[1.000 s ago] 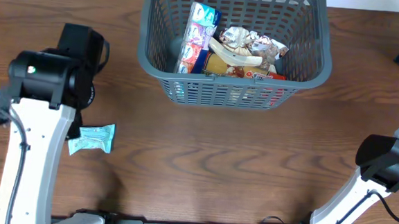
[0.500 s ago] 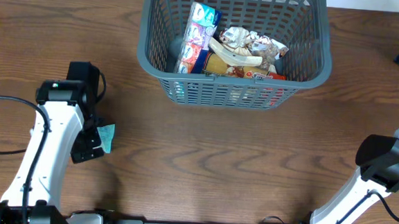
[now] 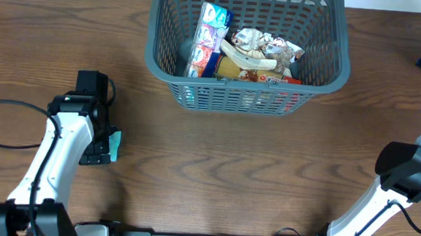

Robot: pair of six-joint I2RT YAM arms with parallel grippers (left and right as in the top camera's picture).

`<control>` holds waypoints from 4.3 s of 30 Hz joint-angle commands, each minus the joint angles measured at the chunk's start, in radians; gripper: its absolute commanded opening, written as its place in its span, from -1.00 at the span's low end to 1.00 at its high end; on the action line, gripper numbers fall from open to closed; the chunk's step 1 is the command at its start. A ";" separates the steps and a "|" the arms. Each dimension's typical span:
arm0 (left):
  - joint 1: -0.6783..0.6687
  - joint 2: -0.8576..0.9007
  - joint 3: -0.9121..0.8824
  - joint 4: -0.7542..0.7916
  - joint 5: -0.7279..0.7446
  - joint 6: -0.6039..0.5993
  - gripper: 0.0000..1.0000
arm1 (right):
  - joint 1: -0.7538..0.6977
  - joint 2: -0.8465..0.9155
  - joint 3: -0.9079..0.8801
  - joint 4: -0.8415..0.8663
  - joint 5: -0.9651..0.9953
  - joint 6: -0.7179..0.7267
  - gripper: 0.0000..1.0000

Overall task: Pack container
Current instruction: 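Lower the left gripper and grasp the mint-green snack, then lift the mint-green packet and carry it over the basket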

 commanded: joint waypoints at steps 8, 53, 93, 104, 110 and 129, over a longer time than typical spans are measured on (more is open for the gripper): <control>0.004 0.122 -0.008 0.012 0.043 0.074 0.97 | -0.001 0.002 -0.004 0.000 0.011 0.014 0.99; 0.076 0.149 -0.083 0.196 0.046 0.309 0.97 | -0.001 0.002 -0.004 0.000 0.011 0.014 0.99; 0.045 0.060 0.415 0.150 0.050 0.666 -0.89 | -0.001 0.002 -0.004 0.000 0.011 0.014 0.99; -0.192 0.057 0.935 0.216 0.072 0.901 -0.89 | -0.001 0.002 -0.004 0.000 0.011 0.014 0.98; -0.370 0.082 0.952 0.352 0.072 0.969 -0.89 | -0.001 0.002 -0.004 0.000 0.011 0.014 0.99; -0.604 0.398 0.951 0.365 0.072 0.977 -0.89 | -0.001 0.002 -0.004 0.000 0.011 0.014 0.98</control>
